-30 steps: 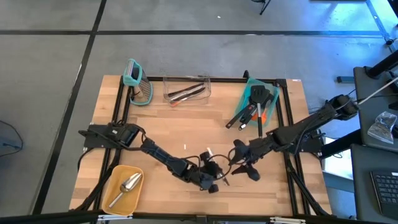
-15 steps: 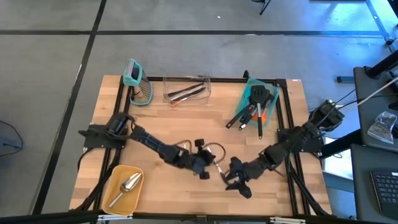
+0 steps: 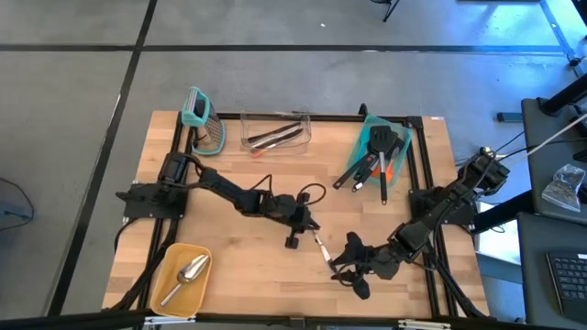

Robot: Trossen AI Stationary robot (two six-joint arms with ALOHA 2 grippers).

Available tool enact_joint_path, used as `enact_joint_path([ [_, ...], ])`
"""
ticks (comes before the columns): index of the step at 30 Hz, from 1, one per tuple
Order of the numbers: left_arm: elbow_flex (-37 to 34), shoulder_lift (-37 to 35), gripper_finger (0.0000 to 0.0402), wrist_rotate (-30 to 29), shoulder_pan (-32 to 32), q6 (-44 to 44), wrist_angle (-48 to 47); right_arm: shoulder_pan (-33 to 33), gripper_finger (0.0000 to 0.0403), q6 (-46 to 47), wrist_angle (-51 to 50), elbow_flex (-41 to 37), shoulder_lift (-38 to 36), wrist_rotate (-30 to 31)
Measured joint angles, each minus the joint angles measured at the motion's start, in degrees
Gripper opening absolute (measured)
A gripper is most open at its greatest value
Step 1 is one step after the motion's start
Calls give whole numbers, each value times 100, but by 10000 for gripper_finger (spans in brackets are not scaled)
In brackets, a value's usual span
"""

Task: Pick & Place Kitchen Items
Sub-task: Put the silver table knife into the transparent bin

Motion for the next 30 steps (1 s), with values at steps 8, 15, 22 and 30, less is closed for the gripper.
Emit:
enact_joint_path([
  [8,2,0,31,629,-148,-433,434,-15,202,-122,93,161,0,20],
  [15,4,0,31,-75,-310,-170,495,-103,202,-98,130,161,0,245],
  [22,4,0,28,-566,-290,115,421,-96,202,187,80,161,197,166],
  [30,4,90,11,-379,22,-169,219,-98,202,1136,125,171,1181,147],
])
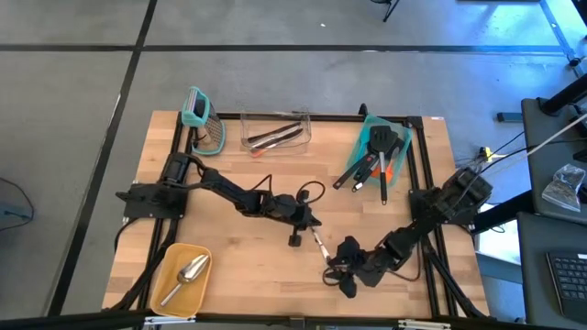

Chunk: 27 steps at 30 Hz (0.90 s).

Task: Pick & Place Kitchen Items
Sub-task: Put the silver table knife into the transparent bin

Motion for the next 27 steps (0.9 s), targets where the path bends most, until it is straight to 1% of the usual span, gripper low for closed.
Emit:
enact_joint_path([
  [4,1,244,3,436,171,-560,-24,-2,202,300,-394,311,411,-77],
  [8,4,469,2,487,140,-771,-28,1,202,276,-1326,911,596,-87],
  [12,15,543,2,392,-24,-1013,-101,8,202,250,-2535,1412,626,-64],
  [16,19,488,2,155,-269,-1177,-319,10,201,337,-3428,1640,625,-55],
  [20,19,442,2,225,-502,-1475,-439,4,201,473,-3898,1675,627,47],
  [23,11,413,4,220,-684,-1640,-468,4,201,375,-4088,1673,627,101],
  [26,2,417,2,-88,-879,-1722,-468,4,201,86,-4220,1672,627,140],
  [27,2,417,2,-302,-953,-1722,-471,4,201,-5,-4266,1671,627,151],
])
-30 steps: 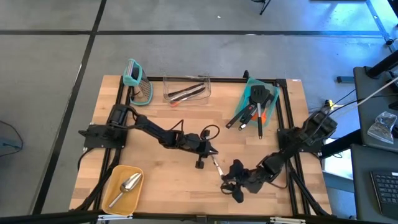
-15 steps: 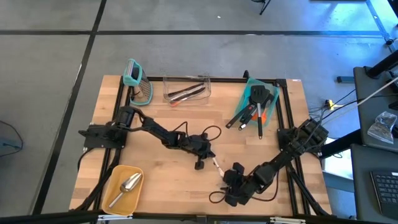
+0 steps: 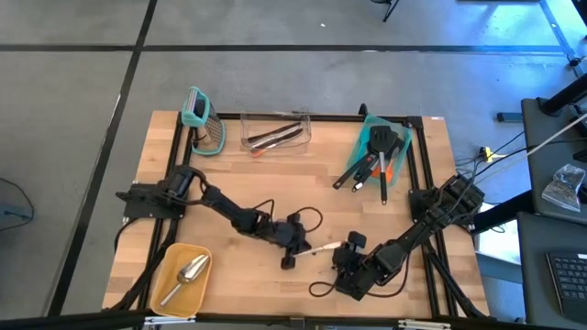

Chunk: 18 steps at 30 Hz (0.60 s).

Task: Pick & Place Kitchen Items
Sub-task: Put the silver table knife into the transparent bin

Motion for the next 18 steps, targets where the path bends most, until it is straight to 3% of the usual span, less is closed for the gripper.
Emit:
enact_joint_path([
  [6,-13,18,7,-1111,-320,339,168,-1,201,-913,-80,-43,-7,171],
  [18,-9,17,5,-1209,-369,333,492,-31,201,-2638,26,-85,22,1015],
])
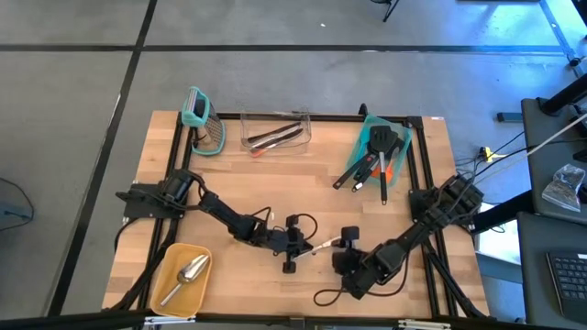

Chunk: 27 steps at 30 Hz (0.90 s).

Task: Pick & Place Kitchen Items
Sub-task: Put the silver table knife into the transparent bin

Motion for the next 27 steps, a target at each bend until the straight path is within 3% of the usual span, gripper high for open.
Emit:
enact_joint_path([
  [6,0,-5,2,4,-36,-29,9,-253,201,-299,47,-60,2,138],
  [16,4,-11,2,9,-61,-92,14,-758,197,-445,1116,-628,-96,-526],
  [27,7,-16,3,21,-106,-139,191,-808,107,-288,1581,-846,-116,-857],
])
